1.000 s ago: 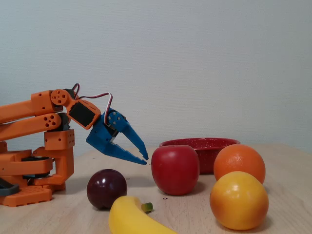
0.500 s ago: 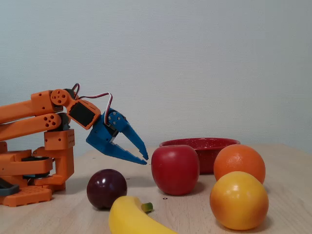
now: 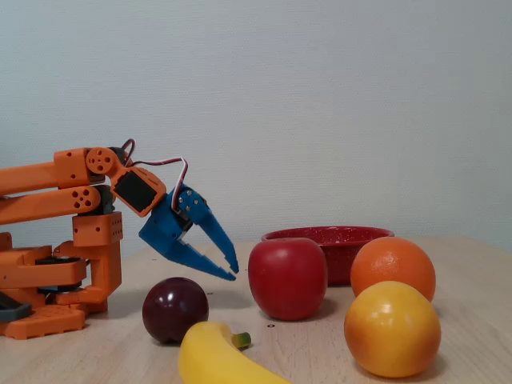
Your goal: Put peach in the red bowl.
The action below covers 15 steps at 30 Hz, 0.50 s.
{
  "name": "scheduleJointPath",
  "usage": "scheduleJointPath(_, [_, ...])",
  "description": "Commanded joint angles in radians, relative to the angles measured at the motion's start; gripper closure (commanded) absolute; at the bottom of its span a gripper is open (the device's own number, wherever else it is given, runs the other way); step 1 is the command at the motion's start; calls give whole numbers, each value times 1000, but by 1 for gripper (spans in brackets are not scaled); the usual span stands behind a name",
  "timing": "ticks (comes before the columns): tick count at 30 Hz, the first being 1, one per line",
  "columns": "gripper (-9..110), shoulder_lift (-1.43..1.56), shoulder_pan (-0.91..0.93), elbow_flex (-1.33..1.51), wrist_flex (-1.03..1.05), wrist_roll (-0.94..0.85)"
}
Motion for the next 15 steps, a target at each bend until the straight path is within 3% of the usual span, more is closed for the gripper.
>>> scheduleJointPath(1, [102, -55, 3, -77, 5, -46])
scheduleJointPath(15, [102, -252, 84, -500, 249, -169])
